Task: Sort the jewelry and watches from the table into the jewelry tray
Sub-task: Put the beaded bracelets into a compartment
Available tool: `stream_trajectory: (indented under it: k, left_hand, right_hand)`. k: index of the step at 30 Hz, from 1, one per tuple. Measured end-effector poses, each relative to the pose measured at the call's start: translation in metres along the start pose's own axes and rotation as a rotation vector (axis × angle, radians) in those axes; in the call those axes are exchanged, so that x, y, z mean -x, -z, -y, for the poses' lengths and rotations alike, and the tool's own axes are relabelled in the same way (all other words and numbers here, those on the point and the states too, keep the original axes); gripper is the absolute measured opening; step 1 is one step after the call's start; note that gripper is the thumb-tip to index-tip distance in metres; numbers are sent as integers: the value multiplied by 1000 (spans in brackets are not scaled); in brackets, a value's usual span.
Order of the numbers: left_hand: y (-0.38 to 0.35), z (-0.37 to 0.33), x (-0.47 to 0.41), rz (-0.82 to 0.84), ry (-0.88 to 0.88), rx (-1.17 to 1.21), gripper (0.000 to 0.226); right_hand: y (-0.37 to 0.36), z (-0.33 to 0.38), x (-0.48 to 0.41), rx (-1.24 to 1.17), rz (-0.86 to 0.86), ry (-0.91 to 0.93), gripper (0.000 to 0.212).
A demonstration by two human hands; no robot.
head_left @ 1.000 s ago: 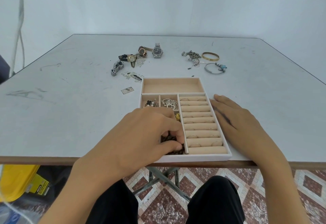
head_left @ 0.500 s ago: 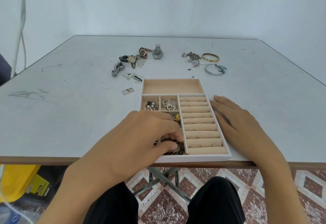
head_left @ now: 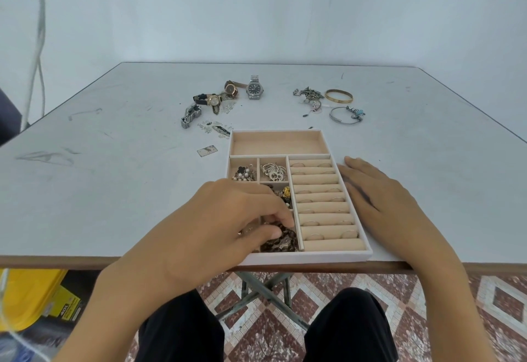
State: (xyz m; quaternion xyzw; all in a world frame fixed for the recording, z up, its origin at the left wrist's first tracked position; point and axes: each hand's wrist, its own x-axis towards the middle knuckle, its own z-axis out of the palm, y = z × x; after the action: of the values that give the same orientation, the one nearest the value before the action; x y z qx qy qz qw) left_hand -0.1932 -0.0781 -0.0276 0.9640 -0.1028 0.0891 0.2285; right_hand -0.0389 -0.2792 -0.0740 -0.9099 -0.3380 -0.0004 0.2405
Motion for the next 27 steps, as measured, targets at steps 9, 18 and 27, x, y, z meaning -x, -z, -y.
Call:
stream_trajectory:
  k: [9, 18, 27]
  left_hand:
    - [-3, 2, 0, 10, -23, -23, 20]
    - [-8, 9, 2, -68, -111, -34, 17]
    - [13, 67, -26, -298, 91, 23, 23]
  right_hand:
    - [0, -1, 0, 15, 3, 3, 43]
    - [0, -1, 1, 21, 1, 9, 43]
    - [-1, -1, 1, 20, -8, 8, 43]
